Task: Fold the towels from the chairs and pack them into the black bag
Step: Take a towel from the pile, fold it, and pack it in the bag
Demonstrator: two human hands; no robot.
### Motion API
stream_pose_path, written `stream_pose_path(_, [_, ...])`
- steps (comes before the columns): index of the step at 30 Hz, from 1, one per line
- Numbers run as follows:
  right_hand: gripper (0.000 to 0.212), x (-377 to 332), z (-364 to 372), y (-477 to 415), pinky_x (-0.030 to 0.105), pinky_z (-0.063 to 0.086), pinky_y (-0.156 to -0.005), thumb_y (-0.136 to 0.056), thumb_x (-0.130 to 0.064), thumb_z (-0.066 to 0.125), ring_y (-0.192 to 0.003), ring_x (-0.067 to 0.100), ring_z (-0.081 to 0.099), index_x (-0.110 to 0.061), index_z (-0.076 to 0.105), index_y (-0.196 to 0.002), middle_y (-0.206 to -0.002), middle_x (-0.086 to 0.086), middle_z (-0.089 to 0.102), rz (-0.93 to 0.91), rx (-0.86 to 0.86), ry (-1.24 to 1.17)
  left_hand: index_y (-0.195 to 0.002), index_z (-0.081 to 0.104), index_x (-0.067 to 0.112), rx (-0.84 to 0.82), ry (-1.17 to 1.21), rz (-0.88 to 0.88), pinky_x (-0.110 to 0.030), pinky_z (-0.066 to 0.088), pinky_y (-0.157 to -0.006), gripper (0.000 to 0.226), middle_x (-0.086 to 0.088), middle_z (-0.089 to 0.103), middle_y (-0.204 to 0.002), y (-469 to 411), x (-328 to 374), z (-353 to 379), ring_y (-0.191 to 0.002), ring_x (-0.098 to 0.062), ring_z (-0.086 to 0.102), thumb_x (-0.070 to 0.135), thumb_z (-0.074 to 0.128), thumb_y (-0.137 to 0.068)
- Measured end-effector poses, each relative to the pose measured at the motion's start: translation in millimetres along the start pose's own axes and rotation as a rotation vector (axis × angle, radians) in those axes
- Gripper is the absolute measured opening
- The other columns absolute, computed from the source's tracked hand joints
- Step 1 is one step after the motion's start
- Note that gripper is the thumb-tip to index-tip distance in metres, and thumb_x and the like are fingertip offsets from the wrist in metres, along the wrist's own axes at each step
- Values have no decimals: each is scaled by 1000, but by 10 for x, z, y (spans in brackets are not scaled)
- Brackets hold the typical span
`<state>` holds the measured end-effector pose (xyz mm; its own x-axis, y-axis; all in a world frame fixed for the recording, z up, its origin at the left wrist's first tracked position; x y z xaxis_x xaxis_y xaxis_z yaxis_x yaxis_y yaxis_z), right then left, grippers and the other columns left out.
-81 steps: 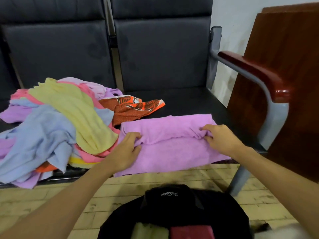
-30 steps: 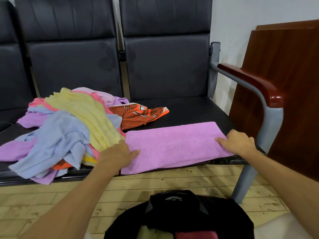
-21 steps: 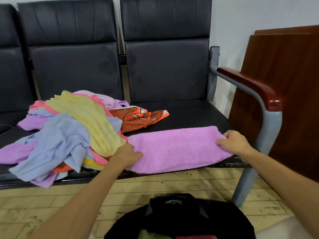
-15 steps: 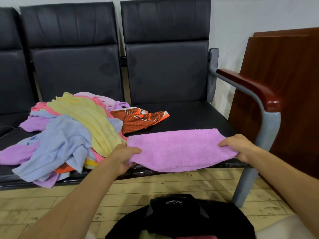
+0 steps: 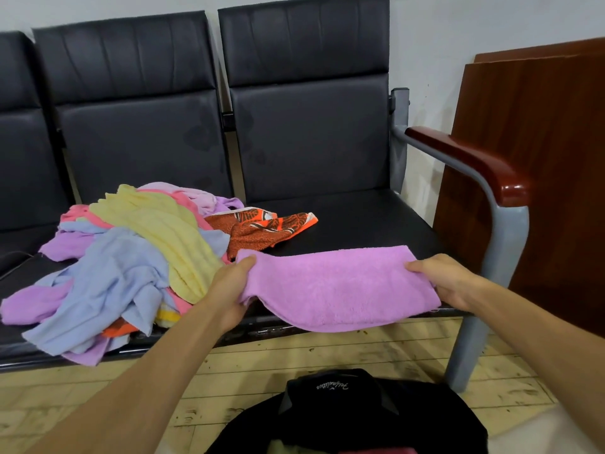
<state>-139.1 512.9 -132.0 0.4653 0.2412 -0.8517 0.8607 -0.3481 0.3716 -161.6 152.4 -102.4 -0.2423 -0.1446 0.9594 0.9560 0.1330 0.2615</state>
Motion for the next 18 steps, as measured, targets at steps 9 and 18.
stream_pose_path(9, [23, -29, 63, -62, 39, 51, -79, -95, -14, 47, -91, 34, 65, -4, 66, -91, -98, 20, 67, -34, 64, -146, -111, 46, 13, -79, -91, 27, -26, 45, -74, 21, -2, 52, -90, 79, 319, 974, -79, -16, 52, 31, 45, -100])
stream_pose_path(18, [41, 118, 18, -78, 26, 30, -46, -94, -5, 45, -43, 14, 37, -9, 48, -54, -50, 4, 39, 18, -78, -420, -80, 64, 18, -138, -557, 116, -40, 47, -95, 42, -18, 65, -92, 136, 99, 1899, -97, -34, 62, 55, 45, -86])
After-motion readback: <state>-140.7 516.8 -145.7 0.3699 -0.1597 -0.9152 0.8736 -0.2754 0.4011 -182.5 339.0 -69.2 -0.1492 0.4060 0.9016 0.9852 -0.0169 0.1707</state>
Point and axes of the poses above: each hand's wrist, its own y-axis away from the middle knuckle, its own z-axis out of the palm, x = y × z, the point moved 8 cm from there along -y, towards the middle knuckle
